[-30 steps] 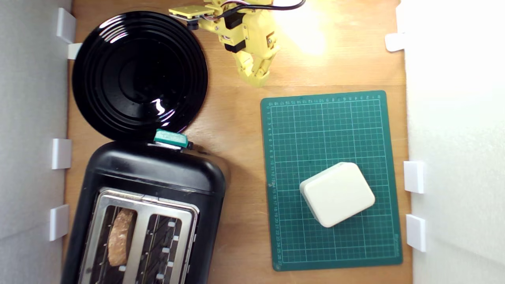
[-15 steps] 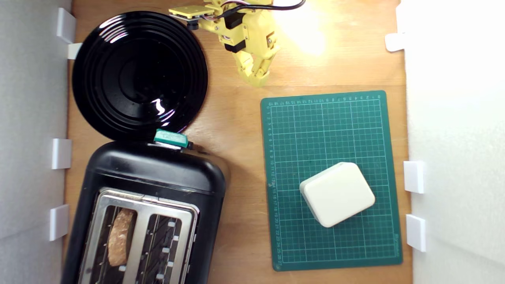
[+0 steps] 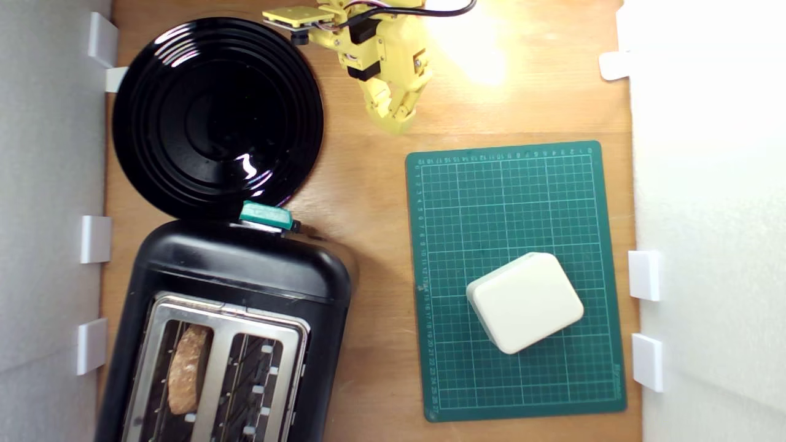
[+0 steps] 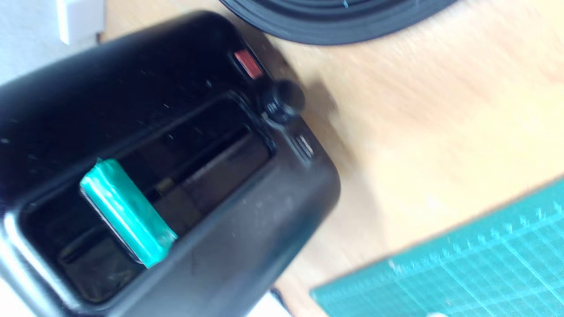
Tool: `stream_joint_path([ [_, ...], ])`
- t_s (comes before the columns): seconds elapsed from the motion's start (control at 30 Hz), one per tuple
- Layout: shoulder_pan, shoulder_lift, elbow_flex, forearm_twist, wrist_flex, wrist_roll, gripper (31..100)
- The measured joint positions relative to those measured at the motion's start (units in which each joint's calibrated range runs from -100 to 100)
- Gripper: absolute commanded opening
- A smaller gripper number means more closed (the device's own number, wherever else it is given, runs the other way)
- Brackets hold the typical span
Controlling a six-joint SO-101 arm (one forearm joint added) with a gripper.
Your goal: Start toaster
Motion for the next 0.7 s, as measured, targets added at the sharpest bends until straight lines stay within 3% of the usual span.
stream_joint_path([
  [0.17, 0.00, 1.58, -4.54, 3.76, 0.00, 0.00, 31.4],
  [0.33, 0.72, 5.84, -11.68, 3.85, 0.68, 2.05, 31.4],
  [0.7, 16.27, 28.85, -36.79, 4.04, 1.79, 14.81, 31.4],
])
